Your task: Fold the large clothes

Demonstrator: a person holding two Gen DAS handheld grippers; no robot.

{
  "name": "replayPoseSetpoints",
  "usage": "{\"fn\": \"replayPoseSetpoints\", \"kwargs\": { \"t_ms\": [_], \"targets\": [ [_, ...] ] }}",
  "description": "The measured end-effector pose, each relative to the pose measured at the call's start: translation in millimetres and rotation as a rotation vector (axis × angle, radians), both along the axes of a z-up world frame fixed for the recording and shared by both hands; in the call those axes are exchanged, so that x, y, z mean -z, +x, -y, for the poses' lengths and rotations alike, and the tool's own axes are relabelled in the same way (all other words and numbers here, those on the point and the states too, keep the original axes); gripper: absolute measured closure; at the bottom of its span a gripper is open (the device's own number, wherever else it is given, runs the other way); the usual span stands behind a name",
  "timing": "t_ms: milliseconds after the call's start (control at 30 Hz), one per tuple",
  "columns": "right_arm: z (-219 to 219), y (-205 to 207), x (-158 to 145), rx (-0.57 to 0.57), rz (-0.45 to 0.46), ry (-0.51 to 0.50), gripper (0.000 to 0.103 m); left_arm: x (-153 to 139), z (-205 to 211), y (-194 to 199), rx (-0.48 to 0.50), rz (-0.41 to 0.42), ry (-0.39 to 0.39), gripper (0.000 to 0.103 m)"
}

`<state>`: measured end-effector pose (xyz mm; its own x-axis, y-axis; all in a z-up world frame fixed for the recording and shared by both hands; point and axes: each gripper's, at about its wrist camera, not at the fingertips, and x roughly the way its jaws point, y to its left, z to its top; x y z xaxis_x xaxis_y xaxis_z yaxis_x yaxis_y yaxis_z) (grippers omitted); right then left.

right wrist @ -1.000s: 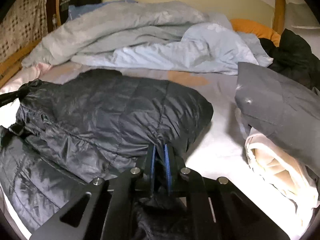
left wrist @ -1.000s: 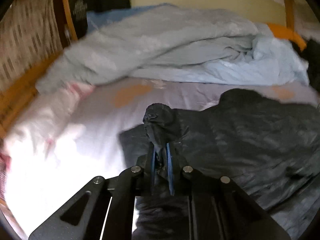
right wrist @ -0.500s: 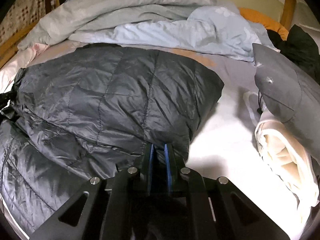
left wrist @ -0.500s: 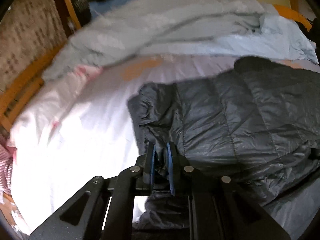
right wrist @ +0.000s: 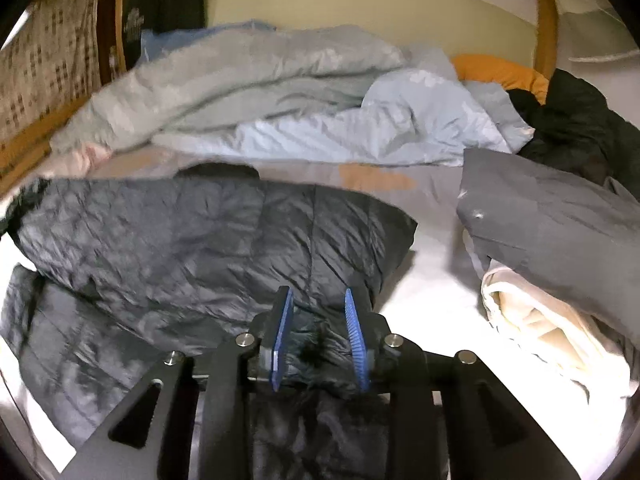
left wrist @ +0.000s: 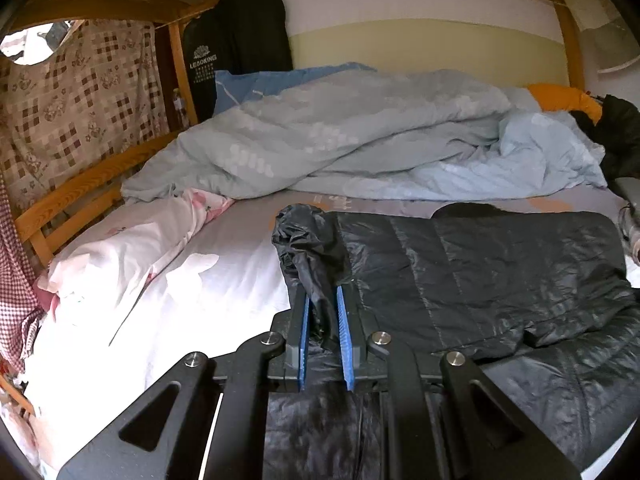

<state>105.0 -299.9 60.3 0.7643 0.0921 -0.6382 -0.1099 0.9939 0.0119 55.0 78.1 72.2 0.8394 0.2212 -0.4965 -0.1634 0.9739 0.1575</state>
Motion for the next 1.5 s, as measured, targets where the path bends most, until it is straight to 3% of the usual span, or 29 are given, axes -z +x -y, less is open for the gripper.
{"fn": "replayPoseSetpoints", "kwargs": {
  "t_ms": [100, 600, 800, 967, 1133, 1200, 1300, 1400, 1433, 1500],
  "targets": [
    [-4, -11, -5, -0.011, 0.030, 0.009, 0.057, -4, 0, -3, -0.002, 0.014, 0.007, 0.089],
    [-7, -16, 4, -0.017, 0.017, -0.037, 0.057, -3, -8, 13, -0.040, 0.000, -0.030, 0.091],
    [-7, -17, 3, -0.036, 0.008, -0.018, 0.057, 4, -17, 43, -0.053, -0.035, -0.035, 0.092],
    [-11, -10, 11, -0.055, -0.039, -0.022, 0.057, 25, -30, 92, -0.076, -0.116, -0.037, 0.097],
    [-4, 11, 38, 0.009, -0.185, -0.044, 0.057, 62, -43, 135, -0.075, -0.305, -0.093, 0.097],
    [-4, 15, 40, 0.010, -0.180, -0.042, 0.057, 69, -45, 140, -0.077, -0.338, -0.104, 0.097],
    [-11, 22, 42, 0.003, -0.163, -0.106, 0.057, 71, -41, 148, -0.070, -0.361, -0.055, 0.097],
    [-12, 23, 42, 0.034, -0.134, -0.132, 0.057, 63, -40, 148, -0.068, -0.334, -0.044, 0.087],
    [-12, 21, 40, 0.036, -0.119, -0.136, 0.057, 57, -41, 143, -0.061, -0.296, -0.064, 0.067],
    [-14, 15, 33, 0.034, -0.088, -0.160, 0.057, 44, -45, 128, -0.068, -0.207, -0.090, 0.036]
  ]
}}
